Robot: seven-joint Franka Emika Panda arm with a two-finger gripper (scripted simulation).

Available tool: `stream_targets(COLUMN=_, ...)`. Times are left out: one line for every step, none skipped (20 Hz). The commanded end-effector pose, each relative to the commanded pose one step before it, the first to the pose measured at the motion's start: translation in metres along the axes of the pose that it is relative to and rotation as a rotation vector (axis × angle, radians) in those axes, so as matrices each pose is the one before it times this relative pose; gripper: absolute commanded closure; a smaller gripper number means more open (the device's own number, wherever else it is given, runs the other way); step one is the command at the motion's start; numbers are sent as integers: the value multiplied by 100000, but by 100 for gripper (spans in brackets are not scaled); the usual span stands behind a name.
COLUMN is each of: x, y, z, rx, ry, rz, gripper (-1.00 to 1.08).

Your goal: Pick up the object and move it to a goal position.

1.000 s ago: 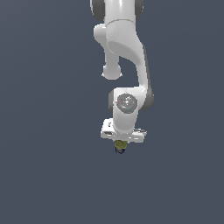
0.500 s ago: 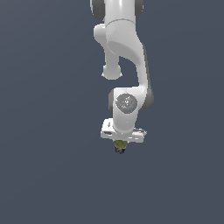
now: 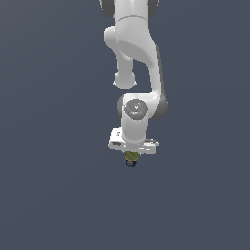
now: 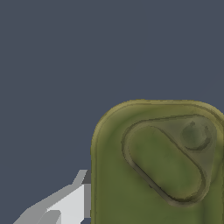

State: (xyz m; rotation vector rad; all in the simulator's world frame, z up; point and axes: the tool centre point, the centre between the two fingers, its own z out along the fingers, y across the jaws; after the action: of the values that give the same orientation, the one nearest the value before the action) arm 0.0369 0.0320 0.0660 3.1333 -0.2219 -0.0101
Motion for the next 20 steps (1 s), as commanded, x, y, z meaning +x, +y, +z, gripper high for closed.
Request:
stream_targets(x=-538, y=846, z=-744, rx=83, ry=494, rz=53, gripper=108)
stream_targets(x=-339, y=411, z=-239, rx=0, ry=0, rz=0, gripper=108)
stream_targets(x=-369, y=447, z=-260, rx=0, ry=0, rz=0, gripper=108)
stream_targets(x=-400, y=486, z=-283, rx=0, ry=0, rz=0, gripper=108)
stream_targets(x=-433, y=527, z=-307, rx=0, ry=0, rz=0, gripper=108)
stream_targets(x=-467, y=570, z=-332, rx=0, ry=0, rz=0, gripper=108)
stream_targets(x=-501, y=632, z=-377, rx=28, ry=28, rz=29, gripper=108)
stream_targets(x=-521, y=637, z=-372, rx=0, ry=0, rz=0, gripper=108)
stream_targets(x=-534, y=654, z=-383, rx=0, ry=0, rz=0, gripper=108)
stream_targets(x=-548, y=673, z=-394, rx=0, ry=0, rz=0, gripper=108)
stream_targets(x=-562, y=693, z=-406, rx=0, ry=0, rz=0, gripper=108)
stream_targets(x=-579, y=731, z=-435, rx=38, ry=23, rz=21, gripper=108)
stream_targets(x=-595, y=738, z=-434, rx=0, ry=0, rz=0, gripper=108)
stream_targets(x=-600, y=746, z=-440, rx=0, ry=0, rz=0, gripper=108)
stream_targets(x=-588, y=745, z=-444, rx=43, ry=19, rz=14, gripper=108)
stream_targets(x=-571, y=717, z=-424, rx=0, ry=0, rz=0, gripper=108)
stream_targets(x=-554, y=702, z=-416, rx=0, ry=0, rz=0, gripper=108)
stream_targets(x=-536, y=683, z=-406, rx=0, ry=0, rz=0, gripper=108)
stream_targets(x=-516, y=660, z=-393, rx=0, ry=0, rz=0, gripper=108)
stream_targets(x=-498, y=646, z=-392, rx=64, ry=25, rz=6, gripper=108)
